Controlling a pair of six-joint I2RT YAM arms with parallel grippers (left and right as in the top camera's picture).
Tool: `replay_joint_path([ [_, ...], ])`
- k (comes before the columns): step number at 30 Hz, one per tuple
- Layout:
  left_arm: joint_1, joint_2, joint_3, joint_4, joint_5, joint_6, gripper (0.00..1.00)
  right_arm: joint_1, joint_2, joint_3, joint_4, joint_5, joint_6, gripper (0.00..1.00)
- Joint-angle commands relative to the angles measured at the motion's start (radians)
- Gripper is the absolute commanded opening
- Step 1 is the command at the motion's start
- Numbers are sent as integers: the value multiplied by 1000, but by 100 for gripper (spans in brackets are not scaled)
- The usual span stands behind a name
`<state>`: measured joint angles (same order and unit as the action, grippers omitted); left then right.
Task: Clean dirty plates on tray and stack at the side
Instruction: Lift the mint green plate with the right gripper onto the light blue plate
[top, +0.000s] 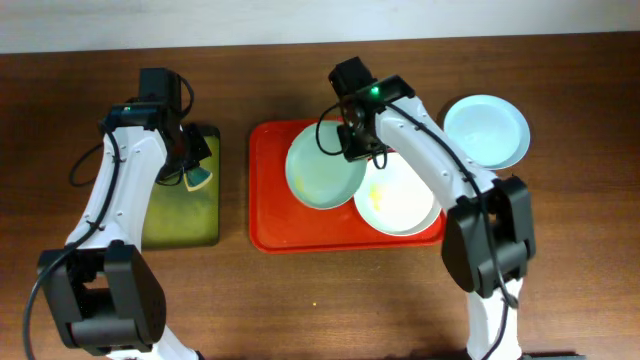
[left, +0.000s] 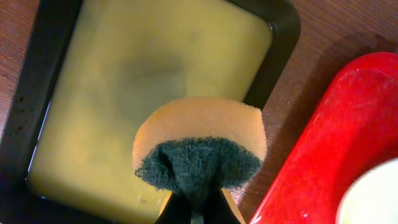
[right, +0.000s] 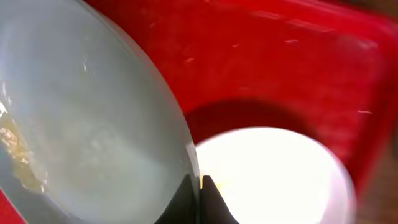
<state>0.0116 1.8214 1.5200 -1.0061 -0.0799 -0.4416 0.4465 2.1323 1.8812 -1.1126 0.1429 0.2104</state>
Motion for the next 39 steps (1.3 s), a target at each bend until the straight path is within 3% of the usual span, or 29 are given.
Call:
replay_joint_path([
  [1, -2, -21, 0, 1, -14, -13, 0, 58, -92, 18, -26, 237, 5, 4],
  [5, -2, -21, 0, 1, -14, -13, 0, 136, -95, 18, -36, 515, 3, 4],
  [9, -2, -21, 0, 2, -14, -14, 0, 241, -95, 18, -23, 758, -152, 4],
  [16, -2, -21, 0, 1, -14, -14, 0, 359, -95, 18, 69, 1019, -307, 4],
  [18, -2, -21, 0, 1, -13, -13, 0, 373, -95, 18, 86, 1043, -411, 4],
  [28, -2, -21, 0, 1, -10, -14, 0, 378, -95, 18, 188, 1119, -600, 4],
  [32, -2, -21, 0, 1, -10, -14, 0, 378, -95, 18, 220, 1147, -599, 4],
  [34, -2, -21, 0, 1, -10, -14, 0, 378, -95, 17, 220, 990, -595, 4],
  [36, -2, -21, 0, 0, -10, -14, 0, 365, -92, 17, 211, 629, -596, 4],
  [37, -2, -21, 0, -2, -10, -14, 0, 357, -89, 17, 212, 551, -600, 4],
  [39, -2, -21, 0, -6, -8, -14, 0, 352, -93, 19, 221, 626, -599, 4],
])
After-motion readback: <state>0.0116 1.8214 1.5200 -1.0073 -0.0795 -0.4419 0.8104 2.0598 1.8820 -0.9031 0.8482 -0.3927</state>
